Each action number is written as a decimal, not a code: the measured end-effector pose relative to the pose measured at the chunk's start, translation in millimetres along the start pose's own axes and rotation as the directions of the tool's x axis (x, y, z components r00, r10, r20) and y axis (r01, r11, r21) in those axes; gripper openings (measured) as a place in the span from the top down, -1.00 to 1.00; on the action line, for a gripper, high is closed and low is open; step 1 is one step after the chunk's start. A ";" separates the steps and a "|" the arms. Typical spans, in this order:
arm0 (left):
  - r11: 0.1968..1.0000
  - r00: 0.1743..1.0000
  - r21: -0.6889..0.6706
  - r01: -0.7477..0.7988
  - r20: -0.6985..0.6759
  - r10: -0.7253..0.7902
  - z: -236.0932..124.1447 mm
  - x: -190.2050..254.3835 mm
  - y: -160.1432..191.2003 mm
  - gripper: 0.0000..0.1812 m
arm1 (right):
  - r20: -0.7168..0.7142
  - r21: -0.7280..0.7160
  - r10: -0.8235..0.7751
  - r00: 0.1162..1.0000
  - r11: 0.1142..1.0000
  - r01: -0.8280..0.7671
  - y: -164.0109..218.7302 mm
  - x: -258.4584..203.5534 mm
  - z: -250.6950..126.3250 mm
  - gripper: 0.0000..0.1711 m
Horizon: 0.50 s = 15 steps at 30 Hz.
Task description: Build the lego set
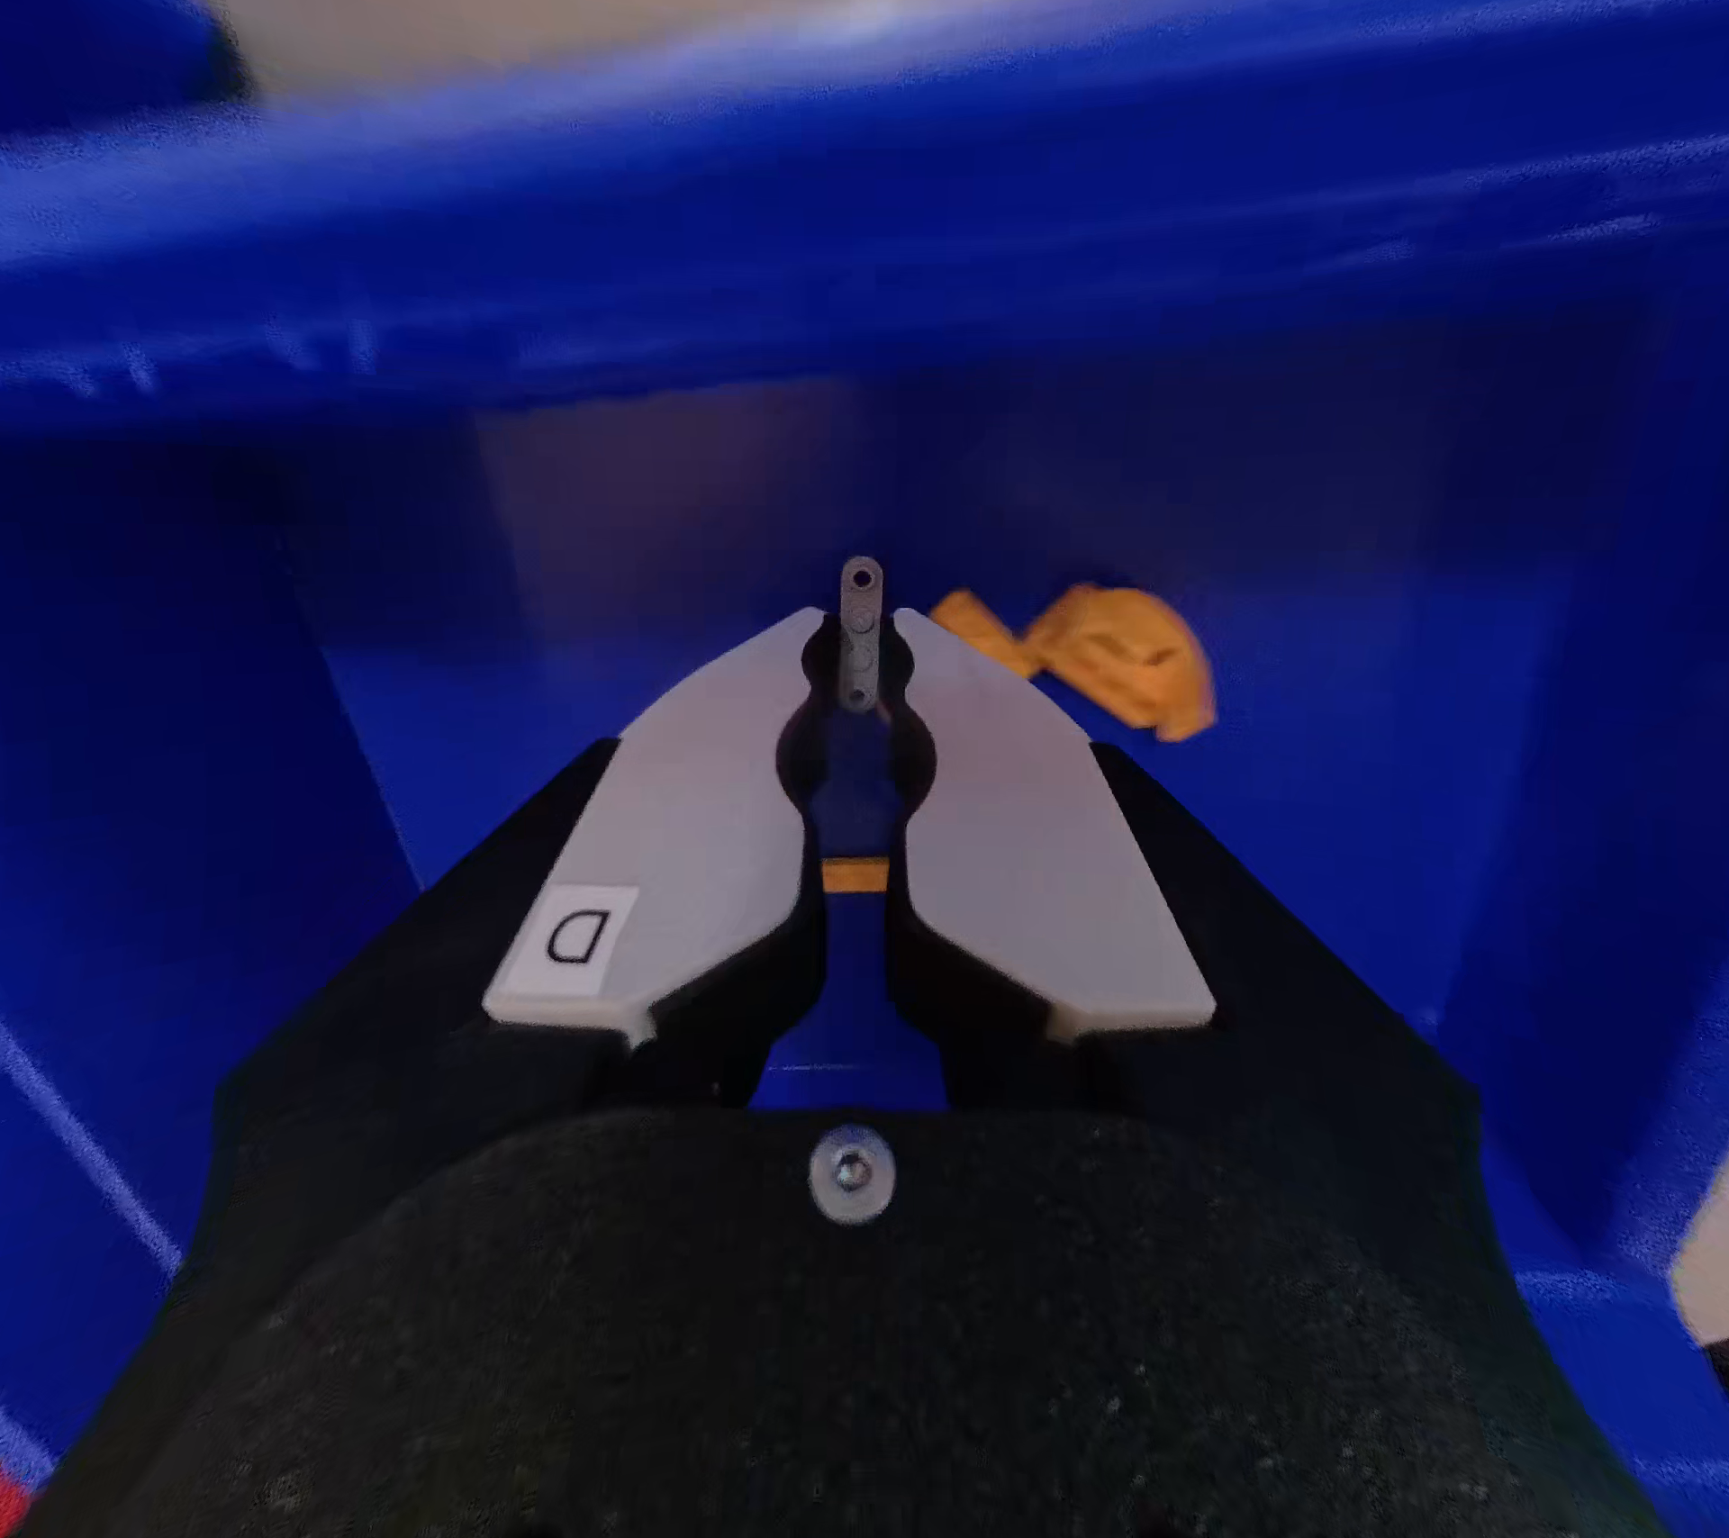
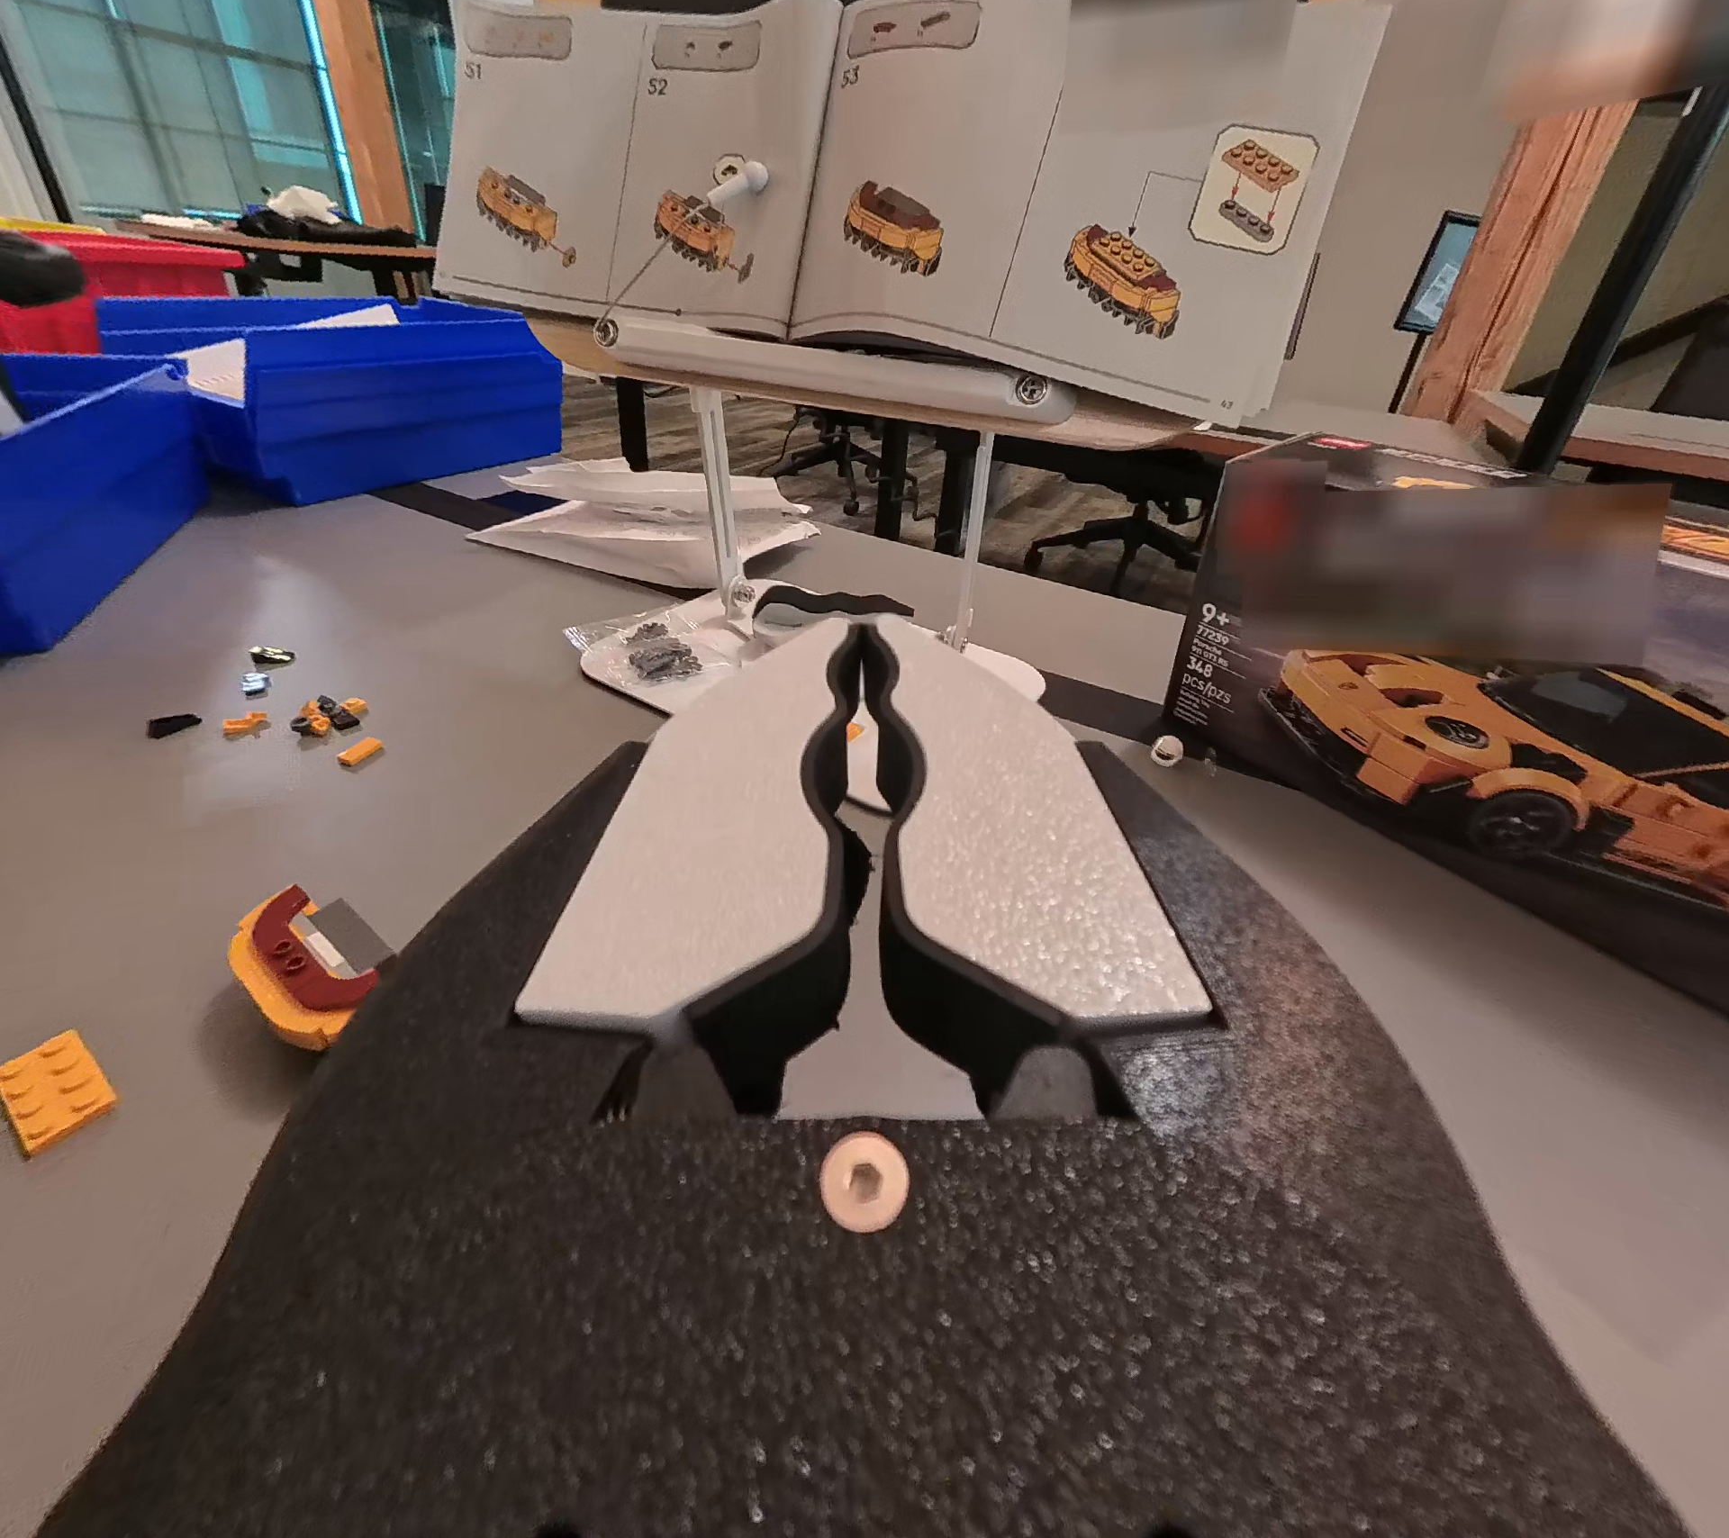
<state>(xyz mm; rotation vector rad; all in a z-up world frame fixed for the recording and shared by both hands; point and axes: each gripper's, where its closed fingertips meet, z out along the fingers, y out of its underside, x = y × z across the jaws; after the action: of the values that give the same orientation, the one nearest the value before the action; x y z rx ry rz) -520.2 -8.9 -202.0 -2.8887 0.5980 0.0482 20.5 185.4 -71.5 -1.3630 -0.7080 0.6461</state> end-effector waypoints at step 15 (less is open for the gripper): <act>0.687 0.768 0.419 -0.594 0.041 0.639 -68.6 334.8 -216.0 0.92 | 0.021 0.026 -0.048 0.999 0.999 0.048 -8.4 -11.5 -3.3 1.00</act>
<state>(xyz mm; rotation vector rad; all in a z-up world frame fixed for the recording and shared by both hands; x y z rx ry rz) -127.7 41.7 -119.4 -2.1686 1.4011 -0.1287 15.8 173.6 -64.2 -1.3135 -0.7457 0.6309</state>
